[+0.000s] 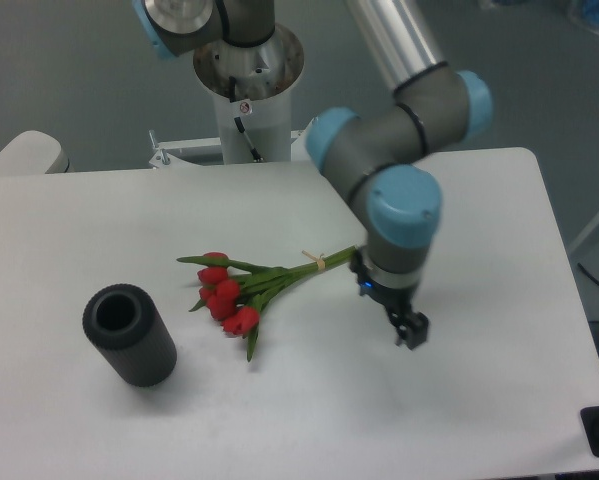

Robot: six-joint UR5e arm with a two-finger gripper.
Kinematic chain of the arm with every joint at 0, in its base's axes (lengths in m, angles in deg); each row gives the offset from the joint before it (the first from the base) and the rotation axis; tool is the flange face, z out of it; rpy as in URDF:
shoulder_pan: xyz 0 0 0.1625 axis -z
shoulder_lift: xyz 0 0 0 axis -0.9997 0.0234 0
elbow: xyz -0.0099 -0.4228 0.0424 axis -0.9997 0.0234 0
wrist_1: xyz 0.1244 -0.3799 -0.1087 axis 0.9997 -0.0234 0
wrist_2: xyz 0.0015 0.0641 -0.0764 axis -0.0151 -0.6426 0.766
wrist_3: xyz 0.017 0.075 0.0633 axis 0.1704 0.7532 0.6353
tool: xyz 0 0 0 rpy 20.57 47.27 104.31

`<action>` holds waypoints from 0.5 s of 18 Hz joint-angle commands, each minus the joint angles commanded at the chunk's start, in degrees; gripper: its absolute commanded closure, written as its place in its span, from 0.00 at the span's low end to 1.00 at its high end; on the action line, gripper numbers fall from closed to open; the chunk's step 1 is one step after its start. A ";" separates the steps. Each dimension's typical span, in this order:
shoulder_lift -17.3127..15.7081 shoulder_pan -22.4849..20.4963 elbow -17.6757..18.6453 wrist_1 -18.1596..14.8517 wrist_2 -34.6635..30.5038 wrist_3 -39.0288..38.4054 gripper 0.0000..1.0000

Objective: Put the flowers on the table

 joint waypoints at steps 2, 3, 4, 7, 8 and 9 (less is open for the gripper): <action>1.67 -0.44 -1.58 0.09 0.00 0.27 0.00; 2.37 -0.44 -2.02 0.44 -0.09 0.27 0.00; 2.99 -0.44 -2.64 0.44 -0.17 0.18 0.00; 3.61 -0.53 -2.82 0.44 -0.09 0.27 0.00; 3.70 -0.53 -2.82 0.44 0.00 0.27 0.00; 3.70 -0.62 -2.82 0.35 0.00 0.27 0.00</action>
